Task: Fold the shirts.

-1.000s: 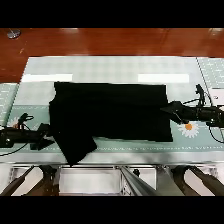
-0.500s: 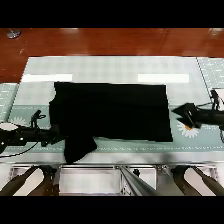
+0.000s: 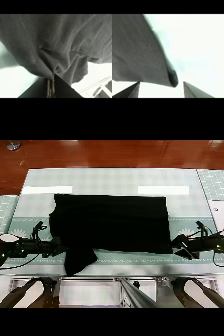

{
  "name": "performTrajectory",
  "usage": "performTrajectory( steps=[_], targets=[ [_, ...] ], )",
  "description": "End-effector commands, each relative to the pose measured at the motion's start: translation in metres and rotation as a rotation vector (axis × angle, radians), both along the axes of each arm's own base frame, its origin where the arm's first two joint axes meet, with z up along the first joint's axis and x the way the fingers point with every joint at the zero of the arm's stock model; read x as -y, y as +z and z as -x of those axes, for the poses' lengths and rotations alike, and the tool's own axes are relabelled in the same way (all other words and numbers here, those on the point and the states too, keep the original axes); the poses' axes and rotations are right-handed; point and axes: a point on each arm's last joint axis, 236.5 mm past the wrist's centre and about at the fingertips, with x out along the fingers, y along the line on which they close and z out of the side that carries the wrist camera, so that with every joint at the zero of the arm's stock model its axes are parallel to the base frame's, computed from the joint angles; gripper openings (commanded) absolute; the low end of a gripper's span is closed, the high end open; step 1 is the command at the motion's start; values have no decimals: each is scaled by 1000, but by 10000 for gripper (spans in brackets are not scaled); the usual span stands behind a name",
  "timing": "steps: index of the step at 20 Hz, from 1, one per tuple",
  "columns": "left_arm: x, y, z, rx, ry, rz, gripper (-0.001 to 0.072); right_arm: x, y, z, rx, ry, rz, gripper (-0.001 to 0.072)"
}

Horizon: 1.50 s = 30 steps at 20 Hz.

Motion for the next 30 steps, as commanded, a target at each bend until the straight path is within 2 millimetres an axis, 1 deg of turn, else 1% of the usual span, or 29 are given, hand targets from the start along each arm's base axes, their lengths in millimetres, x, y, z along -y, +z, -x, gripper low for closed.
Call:
performTrajectory(
  steps=[1,3,5,6,7,8,9,10,14,16,19,23,26,28,30],
  targets=[
    [0,0,0,1,-1,1,24,-15,-14,3,-55,40,-19,618],
    [0,0,0,1,0,1,24,-23,-18,-6,-45,55,-26,618],
    [0,0,0,1,-1,1,25,-29,-16,-23,4,44,-26,617],
    [0,0,0,1,-1,1,25,-29,-14,-29,23,49,-19,560],
    [-1,0,-2,5,1,-3,25,-30,-11,-35,38,54,-17,301],
    [-5,-1,-7,18,17,-19,25,-31,-6,-43,71,66,-26,25],
    [-9,4,-17,17,63,-22,25,-31,1,-51,101,74,-33,23],
    [-12,12,-28,42,70,-21,25,-28,9,-60,125,84,-26,23],
    [-23,45,-63,145,47,-42,25,-16,44,-99,238,108,9,23],
    [-28,53,-77,173,47,-54,24,-12,57,-119,285,105,18,23],
    [-31,56,-103,191,31,-63,25,-13,71,-152,359,86,-16,23],
    [-20,65,-164,242,44,-27,24,-7,73,-192,405,31,-38,23],
    [-18,62,-212,286,49,-60,24,-14,65,-214,423,65,-40,23],
    [-21,62,-242,306,103,-79,24,-21,61,-232,435,89,-32,23],
    [-32,63,-267,304,177,-83,24,-13,57,-253,437,57,-12,23]
  ],
)
